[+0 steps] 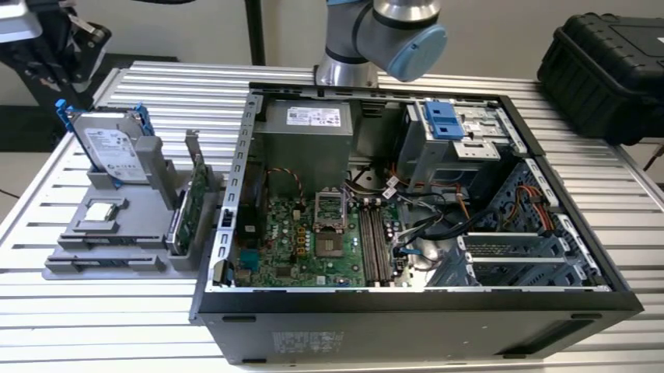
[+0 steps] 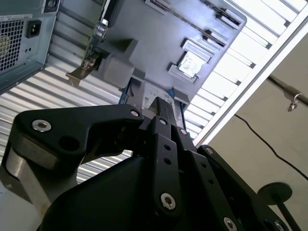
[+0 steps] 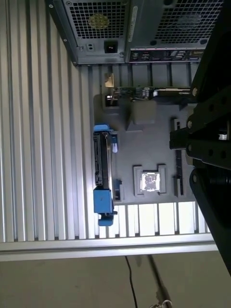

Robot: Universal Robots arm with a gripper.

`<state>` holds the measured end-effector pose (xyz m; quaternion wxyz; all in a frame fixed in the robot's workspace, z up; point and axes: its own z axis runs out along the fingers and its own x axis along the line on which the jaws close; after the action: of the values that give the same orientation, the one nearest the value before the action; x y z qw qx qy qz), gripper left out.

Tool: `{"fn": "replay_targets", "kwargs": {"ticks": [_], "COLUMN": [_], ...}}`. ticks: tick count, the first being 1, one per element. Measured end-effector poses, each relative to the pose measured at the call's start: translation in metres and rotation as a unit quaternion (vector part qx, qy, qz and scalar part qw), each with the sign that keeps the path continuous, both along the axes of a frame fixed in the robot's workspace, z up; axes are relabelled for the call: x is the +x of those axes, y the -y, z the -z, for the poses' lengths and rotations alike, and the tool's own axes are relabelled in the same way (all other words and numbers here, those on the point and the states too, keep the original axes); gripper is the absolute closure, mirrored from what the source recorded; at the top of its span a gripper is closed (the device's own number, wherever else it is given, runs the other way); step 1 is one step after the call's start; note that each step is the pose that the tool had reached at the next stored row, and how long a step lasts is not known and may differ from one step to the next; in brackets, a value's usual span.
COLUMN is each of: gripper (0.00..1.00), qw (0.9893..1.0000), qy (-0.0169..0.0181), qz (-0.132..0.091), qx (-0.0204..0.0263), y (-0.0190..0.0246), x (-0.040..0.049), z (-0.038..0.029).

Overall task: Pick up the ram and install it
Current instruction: 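Reach for the ram, then pick up the ram and move it above insertion slot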

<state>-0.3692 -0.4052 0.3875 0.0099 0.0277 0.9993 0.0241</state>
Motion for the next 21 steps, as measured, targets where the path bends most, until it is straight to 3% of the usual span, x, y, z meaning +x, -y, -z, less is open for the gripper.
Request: {"fn": "replay_targets", "kwargs": {"ticks": [12,21], "gripper": [1.00,1.00], "qw": [1.0000,1.0000], "qy": [0.0000,-0.0001], "qz": [0.000,0.000], "qx": [0.0000,0.0000], "y": [0.0087,0.0189], "x": [-0.0006,-0.0006], "z": [0.0008,0.0016]}}
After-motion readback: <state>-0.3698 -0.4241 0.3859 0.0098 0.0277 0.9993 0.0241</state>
